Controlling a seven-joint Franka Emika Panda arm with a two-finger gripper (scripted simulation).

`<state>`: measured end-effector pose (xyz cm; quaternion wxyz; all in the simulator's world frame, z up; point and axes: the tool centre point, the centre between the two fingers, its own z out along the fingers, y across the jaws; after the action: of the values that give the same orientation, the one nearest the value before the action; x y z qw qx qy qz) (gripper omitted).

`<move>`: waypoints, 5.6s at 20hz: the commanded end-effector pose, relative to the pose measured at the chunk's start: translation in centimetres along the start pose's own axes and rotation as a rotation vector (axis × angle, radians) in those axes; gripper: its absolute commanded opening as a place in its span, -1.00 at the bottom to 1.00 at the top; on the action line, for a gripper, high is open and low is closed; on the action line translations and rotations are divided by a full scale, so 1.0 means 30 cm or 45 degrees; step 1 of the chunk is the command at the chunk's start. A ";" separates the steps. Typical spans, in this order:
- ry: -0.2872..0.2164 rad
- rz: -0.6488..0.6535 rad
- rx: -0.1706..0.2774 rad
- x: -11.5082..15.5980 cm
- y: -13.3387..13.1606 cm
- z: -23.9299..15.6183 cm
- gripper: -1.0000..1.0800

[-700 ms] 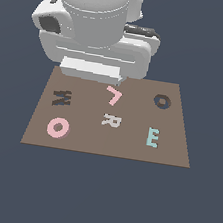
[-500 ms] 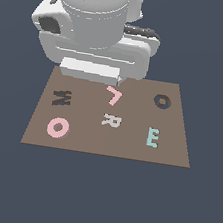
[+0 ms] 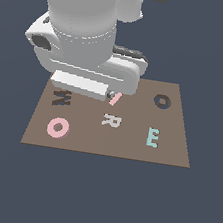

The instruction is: Insert a designated object into the corresponding slot on a board.

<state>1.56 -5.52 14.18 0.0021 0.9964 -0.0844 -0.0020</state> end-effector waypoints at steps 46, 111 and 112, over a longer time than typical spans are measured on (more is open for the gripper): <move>0.003 0.626 0.007 0.313 0.250 0.373 -1.00; 0.010 -1.496 0.000 0.189 -0.659 0.342 -1.00; 0.010 -1.551 0.000 0.165 -0.674 0.342 -1.00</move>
<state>10.68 12.68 3.76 0.0006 0.8814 0.4723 0.0006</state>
